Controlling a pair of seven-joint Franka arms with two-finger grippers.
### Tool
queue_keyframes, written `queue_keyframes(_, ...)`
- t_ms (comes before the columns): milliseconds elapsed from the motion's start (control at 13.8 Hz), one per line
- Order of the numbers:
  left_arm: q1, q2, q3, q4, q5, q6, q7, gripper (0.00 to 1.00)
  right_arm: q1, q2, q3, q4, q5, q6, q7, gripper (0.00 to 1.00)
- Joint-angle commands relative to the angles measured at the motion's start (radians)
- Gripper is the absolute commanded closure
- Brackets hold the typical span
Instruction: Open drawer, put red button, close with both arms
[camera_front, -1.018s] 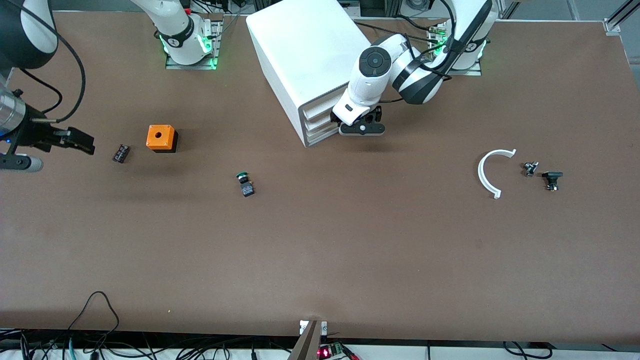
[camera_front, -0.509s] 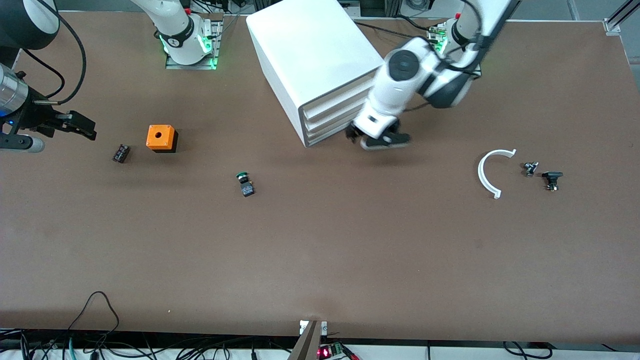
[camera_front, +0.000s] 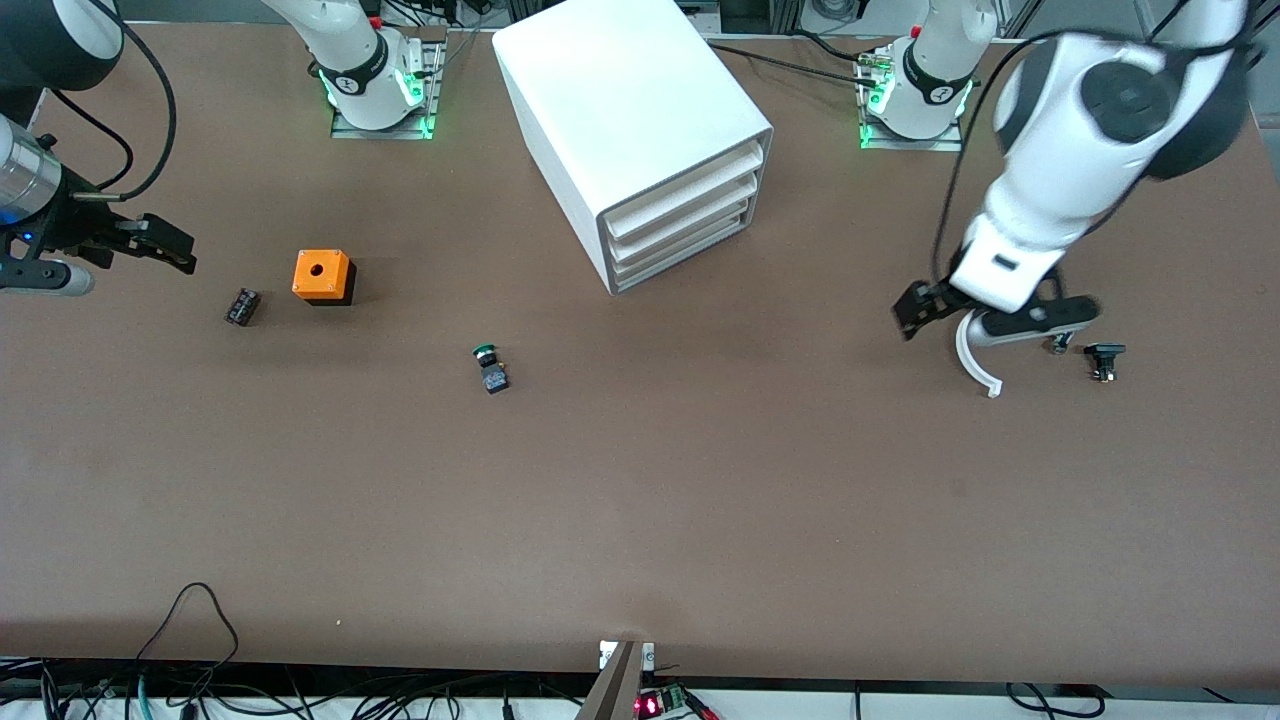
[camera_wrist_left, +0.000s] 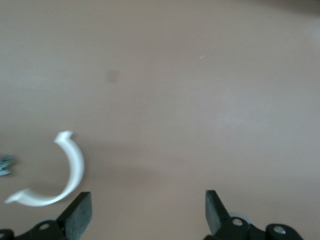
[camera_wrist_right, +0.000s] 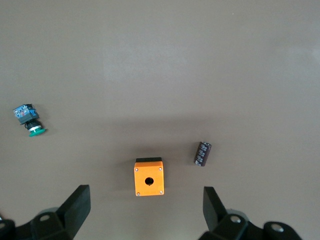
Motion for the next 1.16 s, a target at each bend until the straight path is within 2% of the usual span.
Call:
queue_keyframes(0,-0.01,-0.064,0.095,0.108,-0.036,-0.246,0.185,0.0,-0.001,-0.058,-0.002,-0.064,0.01,0.032,-0.01,0.0)
queue_keyframes(218,-0.01,-0.105,0.181,0.122,-0.049,-0.355,0.292,0.0,-0.001,-0.034,0.0,-0.01,0.01,0.031,-0.001,0.0)
queue_keyframes(291,-0.01,-0.107,0.188,0.12,-0.049,-0.375,0.308,0.0,-0.001,-0.032,-0.002,-0.001,0.011,0.031,-0.001,0.0)
queue_keyframes(582,-0.013,-0.081,0.182,0.171,-0.049,-0.379,0.331,0.0,-0.003,-0.032,-0.005,0.028,0.011,0.017,-0.015,0.0)
queue_keyframes(727,-0.013,-0.081,0.178,0.174,-0.049,-0.376,0.331,0.0,-0.001,-0.029,-0.009,0.068,0.01,-0.046,-0.022,0.0)
queue_keyframes(1091,-0.013,-0.079,0.18,0.174,-0.049,-0.371,0.331,0.0,-0.001,-0.037,-0.006,0.083,0.013,-0.081,-0.022,0.0)
